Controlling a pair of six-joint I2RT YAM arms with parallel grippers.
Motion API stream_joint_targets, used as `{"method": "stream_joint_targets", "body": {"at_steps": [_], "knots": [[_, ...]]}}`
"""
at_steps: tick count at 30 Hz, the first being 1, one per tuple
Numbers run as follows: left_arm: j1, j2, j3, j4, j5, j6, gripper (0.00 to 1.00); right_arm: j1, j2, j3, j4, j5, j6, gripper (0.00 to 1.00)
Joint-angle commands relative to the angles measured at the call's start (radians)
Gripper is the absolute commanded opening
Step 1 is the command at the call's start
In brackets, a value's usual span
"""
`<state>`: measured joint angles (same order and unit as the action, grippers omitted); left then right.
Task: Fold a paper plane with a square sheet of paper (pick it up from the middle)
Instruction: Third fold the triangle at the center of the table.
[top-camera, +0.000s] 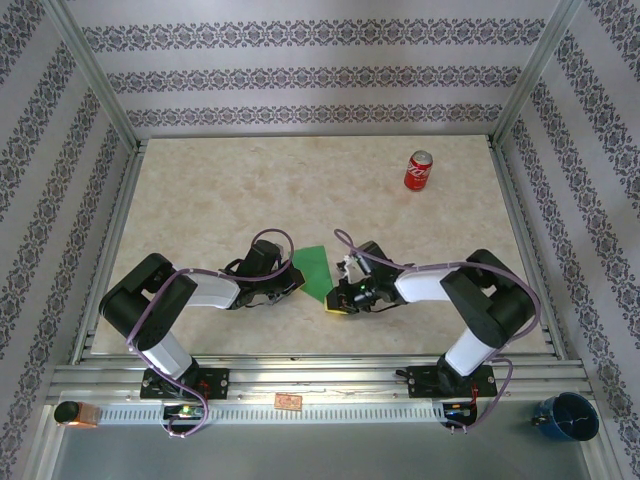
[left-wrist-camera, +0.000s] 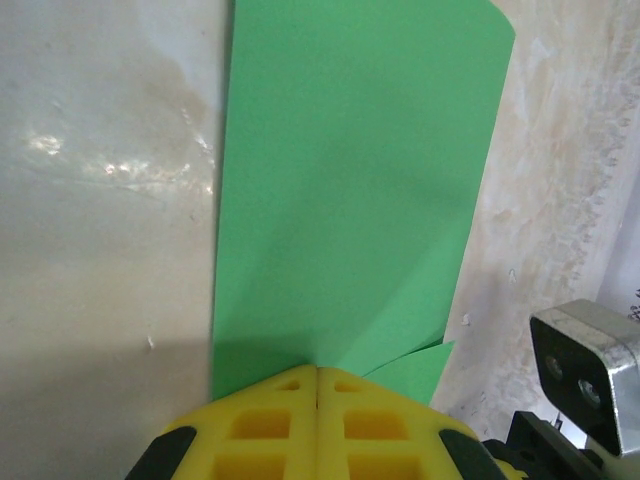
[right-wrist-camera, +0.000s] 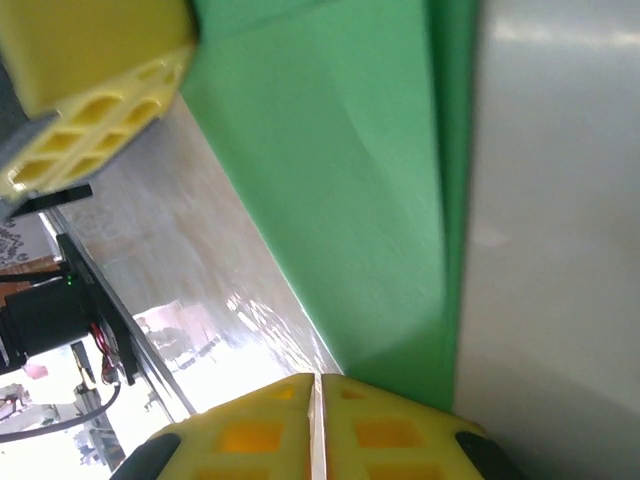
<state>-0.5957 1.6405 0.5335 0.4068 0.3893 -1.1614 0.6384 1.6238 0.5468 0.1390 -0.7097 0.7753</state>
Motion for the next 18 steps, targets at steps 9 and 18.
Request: {"method": "stream_joint_targets", "body": {"at_steps": [9, 18], "knots": [[-0.006, -0.002, -0.025, -0.131, -0.054, 0.011, 0.00, -0.054, -0.221, -0.104, -0.152, 0.042, -0.044, 0.15], [-0.009, -0.016, -0.040, -0.091, -0.064, -0.027, 0.00, -0.063, -0.280, -0.047, -0.161, 0.093, -0.043, 0.17]]}}
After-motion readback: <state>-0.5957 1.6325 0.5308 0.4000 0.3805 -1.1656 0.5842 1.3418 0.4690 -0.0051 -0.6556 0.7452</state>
